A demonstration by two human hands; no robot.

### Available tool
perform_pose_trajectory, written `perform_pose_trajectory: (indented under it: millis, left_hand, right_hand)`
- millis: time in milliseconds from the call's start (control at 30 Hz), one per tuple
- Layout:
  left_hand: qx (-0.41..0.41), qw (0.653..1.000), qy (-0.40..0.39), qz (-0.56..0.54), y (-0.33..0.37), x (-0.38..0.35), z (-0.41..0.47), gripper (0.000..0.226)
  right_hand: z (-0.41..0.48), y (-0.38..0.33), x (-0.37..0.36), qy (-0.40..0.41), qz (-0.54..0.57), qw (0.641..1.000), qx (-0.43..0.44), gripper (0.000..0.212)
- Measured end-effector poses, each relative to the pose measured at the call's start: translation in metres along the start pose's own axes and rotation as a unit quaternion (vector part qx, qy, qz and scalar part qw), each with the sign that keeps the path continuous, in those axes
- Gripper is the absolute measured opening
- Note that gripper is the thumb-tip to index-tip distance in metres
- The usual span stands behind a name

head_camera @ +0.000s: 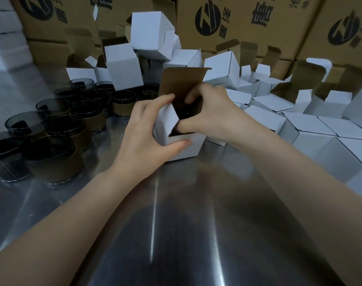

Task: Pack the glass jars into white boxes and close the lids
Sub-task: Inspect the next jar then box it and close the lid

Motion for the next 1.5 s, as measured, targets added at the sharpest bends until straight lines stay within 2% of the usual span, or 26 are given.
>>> perform_pose_trajectory:
  millis: [100,233,400,567,733,800,900,933,1033,1200,1333,1500]
  left_hand:
    - [0.027,1.0,-0.003,-0.013,-0.003,0.0,-0.001,0.08]
    - [0.071,0.997,-0.02,-0.031,-0.006,0.001,-0.001,0.073]
    - [0.141,0.986,-0.057,-0.075,-0.008,-0.001,0.0,0.057]
    - [0.177,0.978,-0.031,-0.109,-0.009,-0.001,0.006,0.029]
    - [0.21,0.957,0.011,-0.2,-0.007,-0.004,0.007,0.023]
    - [0.22,0.945,0.038,-0.238,-0.006,-0.002,0.006,0.027]
    - [0.214,0.932,0.042,-0.289,-0.006,-0.002,0.006,0.048]
    - [0.209,0.931,0.036,-0.295,-0.006,-0.002,0.006,0.055]
    - [0.176,0.944,0.02,-0.277,-0.004,-0.001,0.007,0.061]
    - [0.131,0.962,0.04,-0.235,0.001,0.0,0.007,0.037]
    - [0.131,0.96,0.021,-0.248,0.001,0.0,0.005,0.026]
    - [0.105,0.969,-0.029,-0.222,0.002,0.002,0.004,0.034]
  right_hand:
    - [0.0,-0.001,0.003,0.043,0.057,0.997,0.012,0.038]
    - [0.001,0.003,0.005,0.115,0.132,0.984,-0.018,0.015]
    - [0.003,0.011,-0.003,0.106,0.111,0.988,-0.014,0.012]
    - [0.008,0.016,-0.002,0.097,0.126,0.987,-0.033,0.022]
    - [0.01,0.017,0.0,0.064,0.146,0.986,-0.047,0.034]
    - [0.013,0.016,0.004,0.027,0.165,0.985,-0.052,0.041]
    - [0.018,0.017,0.011,-0.05,0.178,0.98,-0.071,0.07]
    - [0.018,0.018,0.014,-0.067,0.18,0.979,-0.075,0.073]
    - [0.018,0.02,0.017,-0.096,0.19,0.974,-0.081,0.056]
    - [0.016,0.025,0.026,-0.126,0.171,0.976,-0.035,0.029]
    - [0.015,0.027,0.029,-0.145,0.167,0.975,0.0,0.023]
    - [0.014,0.023,0.03,-0.141,0.171,0.974,0.042,0.022]
Point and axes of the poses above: each hand's wrist, its own z-axis towards the middle knuckle, its own x-axis out of the back of the hand, y = z × x, the point moved 3 cm from there along z, towards the middle knuckle, and after that the axes turned 11 degrees about y, right-handed, at the moved point
